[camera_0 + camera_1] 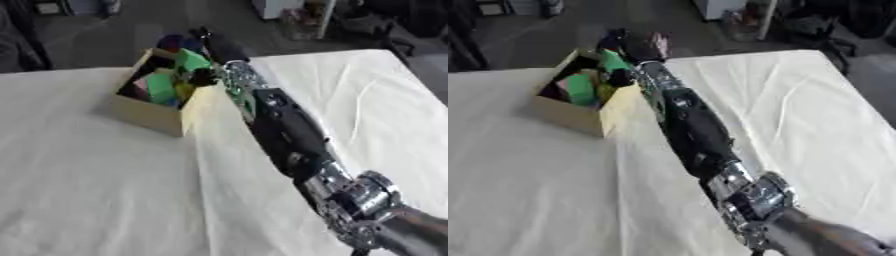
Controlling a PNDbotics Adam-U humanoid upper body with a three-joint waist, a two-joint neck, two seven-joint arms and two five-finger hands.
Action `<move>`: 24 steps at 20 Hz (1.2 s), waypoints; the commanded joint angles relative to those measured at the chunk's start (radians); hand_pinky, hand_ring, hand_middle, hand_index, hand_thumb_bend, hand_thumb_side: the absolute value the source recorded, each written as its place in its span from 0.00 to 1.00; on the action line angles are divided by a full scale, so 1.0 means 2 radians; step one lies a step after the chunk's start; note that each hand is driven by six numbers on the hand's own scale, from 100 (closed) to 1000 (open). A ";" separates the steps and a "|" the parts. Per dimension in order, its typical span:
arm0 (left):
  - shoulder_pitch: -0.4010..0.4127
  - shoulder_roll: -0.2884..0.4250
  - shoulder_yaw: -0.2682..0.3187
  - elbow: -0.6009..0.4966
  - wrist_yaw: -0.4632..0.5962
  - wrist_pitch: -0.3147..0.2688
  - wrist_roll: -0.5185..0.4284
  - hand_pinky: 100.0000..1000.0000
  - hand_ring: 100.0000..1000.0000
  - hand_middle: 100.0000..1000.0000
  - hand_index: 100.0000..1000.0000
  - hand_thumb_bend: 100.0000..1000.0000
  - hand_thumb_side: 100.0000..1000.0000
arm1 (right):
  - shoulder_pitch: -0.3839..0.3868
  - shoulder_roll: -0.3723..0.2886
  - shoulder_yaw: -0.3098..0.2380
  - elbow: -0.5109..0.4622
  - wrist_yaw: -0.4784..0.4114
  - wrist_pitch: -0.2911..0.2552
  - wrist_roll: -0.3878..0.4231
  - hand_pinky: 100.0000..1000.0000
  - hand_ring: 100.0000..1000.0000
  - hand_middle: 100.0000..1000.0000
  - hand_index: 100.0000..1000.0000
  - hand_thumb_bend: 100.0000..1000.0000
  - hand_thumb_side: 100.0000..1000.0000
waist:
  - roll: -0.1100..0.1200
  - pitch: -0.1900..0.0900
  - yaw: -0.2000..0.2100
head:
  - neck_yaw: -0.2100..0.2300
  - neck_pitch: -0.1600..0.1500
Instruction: Pick up objects on the table and place them in the box.
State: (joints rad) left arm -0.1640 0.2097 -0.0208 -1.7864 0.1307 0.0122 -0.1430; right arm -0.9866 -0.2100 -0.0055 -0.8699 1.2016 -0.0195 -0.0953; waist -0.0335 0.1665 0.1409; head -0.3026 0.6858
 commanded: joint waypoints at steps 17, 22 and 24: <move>0.012 0.001 0.032 -0.002 -0.060 -0.016 0.059 0.71 0.56 0.59 0.71 0.66 0.48 | 0.231 0.027 -0.011 -0.225 -0.161 -0.090 -0.046 0.67 0.60 0.66 0.82 0.00 0.39 | -0.011 0.004 -0.080 | 0.154 0.029; 0.022 -0.006 0.031 0.003 -0.074 -0.020 0.071 0.70 0.55 0.58 0.70 0.65 0.48 | 0.299 0.042 -0.006 -0.263 -0.203 -0.079 -0.054 0.66 0.59 0.65 0.80 0.00 0.37 | -0.004 0.002 -0.083 | 0.151 0.041; 0.027 -0.009 0.029 0.005 -0.076 -0.022 0.075 0.70 0.55 0.58 0.70 0.65 0.48 | 0.327 0.042 0.000 -0.281 -0.220 -0.077 -0.055 0.66 0.59 0.64 0.79 0.00 0.34 | -0.001 0.000 -0.084 | 0.153 0.042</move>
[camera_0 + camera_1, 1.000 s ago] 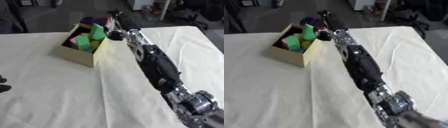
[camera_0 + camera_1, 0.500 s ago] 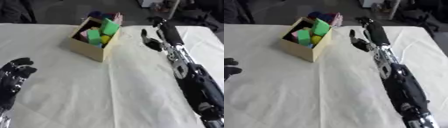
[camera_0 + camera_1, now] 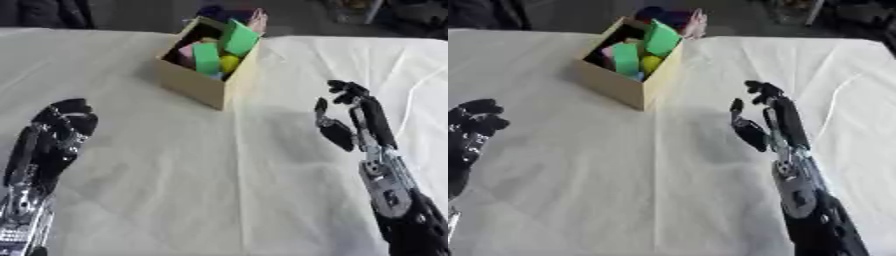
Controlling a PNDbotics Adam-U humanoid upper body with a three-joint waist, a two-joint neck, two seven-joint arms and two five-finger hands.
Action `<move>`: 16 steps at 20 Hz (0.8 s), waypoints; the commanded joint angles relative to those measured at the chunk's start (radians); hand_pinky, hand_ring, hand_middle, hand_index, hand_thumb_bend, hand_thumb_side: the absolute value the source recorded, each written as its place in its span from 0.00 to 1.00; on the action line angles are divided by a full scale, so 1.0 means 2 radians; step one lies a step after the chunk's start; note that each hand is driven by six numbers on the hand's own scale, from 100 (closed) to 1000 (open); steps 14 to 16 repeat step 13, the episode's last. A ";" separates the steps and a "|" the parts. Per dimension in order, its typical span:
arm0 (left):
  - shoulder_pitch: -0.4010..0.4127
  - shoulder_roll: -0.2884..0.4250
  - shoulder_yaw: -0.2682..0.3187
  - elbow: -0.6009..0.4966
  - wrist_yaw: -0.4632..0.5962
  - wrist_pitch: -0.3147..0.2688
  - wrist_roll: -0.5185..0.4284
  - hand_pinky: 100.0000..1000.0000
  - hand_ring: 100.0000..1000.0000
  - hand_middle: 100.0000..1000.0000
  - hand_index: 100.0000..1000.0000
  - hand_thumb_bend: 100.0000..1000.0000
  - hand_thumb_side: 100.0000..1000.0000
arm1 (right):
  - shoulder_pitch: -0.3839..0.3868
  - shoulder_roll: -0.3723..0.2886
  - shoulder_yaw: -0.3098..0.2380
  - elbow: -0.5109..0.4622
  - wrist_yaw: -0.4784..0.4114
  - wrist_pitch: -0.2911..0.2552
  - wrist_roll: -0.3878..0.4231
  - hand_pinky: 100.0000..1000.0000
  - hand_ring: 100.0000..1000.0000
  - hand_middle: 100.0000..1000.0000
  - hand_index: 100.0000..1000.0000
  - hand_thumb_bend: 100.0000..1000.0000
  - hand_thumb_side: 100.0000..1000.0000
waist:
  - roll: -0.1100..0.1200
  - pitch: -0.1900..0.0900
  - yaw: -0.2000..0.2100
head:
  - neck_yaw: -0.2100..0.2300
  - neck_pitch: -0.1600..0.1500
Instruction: Pick up objects on the table and place them in the box.
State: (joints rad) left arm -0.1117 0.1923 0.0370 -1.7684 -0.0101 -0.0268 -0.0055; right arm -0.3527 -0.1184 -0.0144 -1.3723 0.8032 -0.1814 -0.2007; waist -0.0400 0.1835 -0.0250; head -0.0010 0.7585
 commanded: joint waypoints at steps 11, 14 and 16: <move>0.010 -0.010 -0.012 0.012 -0.006 -0.007 0.013 0.70 0.55 0.58 0.69 0.63 0.46 | 0.140 -0.010 0.045 -0.149 -0.110 0.005 0.015 0.66 0.59 0.64 0.80 0.00 0.26 | 0.007 -0.020 -0.001 | -0.016 0.006; 0.011 -0.009 -0.013 0.013 -0.006 -0.006 0.016 0.70 0.55 0.58 0.69 0.63 0.46 | 0.143 -0.013 0.045 -0.159 -0.129 0.010 0.022 0.66 0.59 0.64 0.80 0.00 0.26 | 0.006 -0.020 -0.001 | -0.015 0.006; 0.011 -0.009 -0.013 0.013 -0.006 -0.006 0.016 0.70 0.55 0.58 0.69 0.63 0.46 | 0.143 -0.013 0.045 -0.159 -0.129 0.010 0.022 0.66 0.59 0.64 0.80 0.00 0.26 | 0.006 -0.020 -0.001 | -0.015 0.006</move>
